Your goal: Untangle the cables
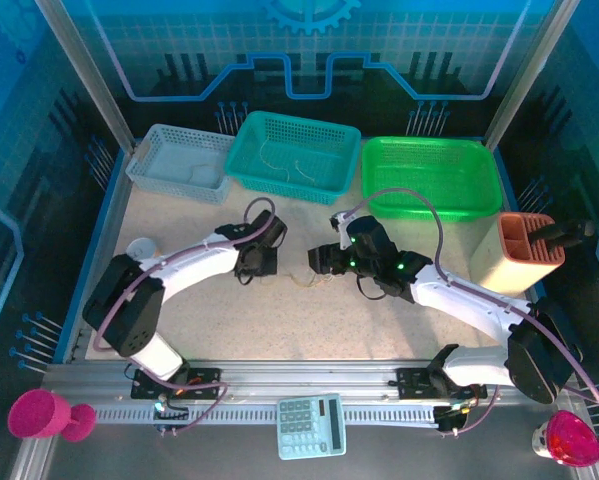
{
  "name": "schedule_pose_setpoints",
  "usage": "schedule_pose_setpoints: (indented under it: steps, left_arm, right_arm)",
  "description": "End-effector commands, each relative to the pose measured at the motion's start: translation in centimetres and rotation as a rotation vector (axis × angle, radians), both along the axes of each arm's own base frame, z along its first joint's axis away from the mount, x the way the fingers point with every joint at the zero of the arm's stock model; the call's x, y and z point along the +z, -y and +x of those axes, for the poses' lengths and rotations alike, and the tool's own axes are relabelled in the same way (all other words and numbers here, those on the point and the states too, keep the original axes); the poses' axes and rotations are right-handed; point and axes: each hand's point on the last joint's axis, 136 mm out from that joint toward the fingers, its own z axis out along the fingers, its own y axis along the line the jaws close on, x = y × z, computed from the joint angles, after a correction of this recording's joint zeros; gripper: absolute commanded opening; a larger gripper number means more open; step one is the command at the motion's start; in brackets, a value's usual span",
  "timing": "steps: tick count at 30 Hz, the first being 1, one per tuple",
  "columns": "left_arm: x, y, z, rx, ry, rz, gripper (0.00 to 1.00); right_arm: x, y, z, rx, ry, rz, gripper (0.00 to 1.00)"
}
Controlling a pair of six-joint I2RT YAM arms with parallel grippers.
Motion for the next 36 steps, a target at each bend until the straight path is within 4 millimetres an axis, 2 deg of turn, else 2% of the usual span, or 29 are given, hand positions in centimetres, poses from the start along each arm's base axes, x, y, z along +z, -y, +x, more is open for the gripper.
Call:
schedule_pose_setpoints:
  steps: [1, 6, 10, 13, 15, 16, 18, 22, 26, 32, 36]
  left_arm:
    - [5.5, 1.6, 1.7, -0.064, 0.125, -0.062, 0.0]
    - [10.4, 2.7, 2.6, -0.119, 0.219, -0.119, 0.0]
    - [14.4, 3.1, 3.4, -0.139, 0.308, -0.168, 0.0]
    - [17.0, 2.6, 4.2, -0.136, 0.36, -0.199, 0.0]
    - [18.6, 2.2, 4.9, -0.124, 0.392, -0.24, 0.0]
    - [19.4, 1.6, 5.4, -0.114, 0.41, -0.254, 0.0]
    - [20.8, 0.5, 6.4, -0.095, 0.444, -0.261, 0.0]
    - [23.1, -3.4, 9.5, -0.023, 0.512, -0.215, 0.0]
    - [24.1, -8.3, 13.0, 0.081, 0.567, -0.132, 0.0]
    - [23.4, -15.5, 17.7, 0.267, 0.601, -0.044, 0.0]
    - [22.3, -19.4, 20.0, 0.372, 0.595, -0.016, 0.0]
  right_arm:
    - [1.4, -1.4, -0.2, 0.059, 0.034, 0.038, 0.72]
    - [2.0, -2.3, 0.2, 0.087, 0.048, 0.06, 0.72]
    - [1.8, -3.2, 0.9, 0.089, 0.045, 0.068, 0.72]
    - [1.3, -3.9, 1.6, 0.085, 0.037, 0.072, 0.72]
    - [0.4, -4.2, 1.9, 0.081, 0.018, 0.067, 0.72]
    - [1.2, -4.7, 2.4, 0.081, 0.032, 0.081, 0.72]
    - [0.9, -5.0, 2.8, 0.078, 0.024, 0.08, 0.72]
    - [0.4, -5.2, 3.1, 0.073, 0.013, 0.073, 0.72]
    - [0.1, -4.9, 3.0, 0.066, 0.006, 0.06, 0.72]
    - [0.0, -3.6, 2.7, 0.036, 0.011, 0.033, 0.72]
    - [0.0, -2.9, 2.4, 0.024, 0.007, 0.02, 0.72]
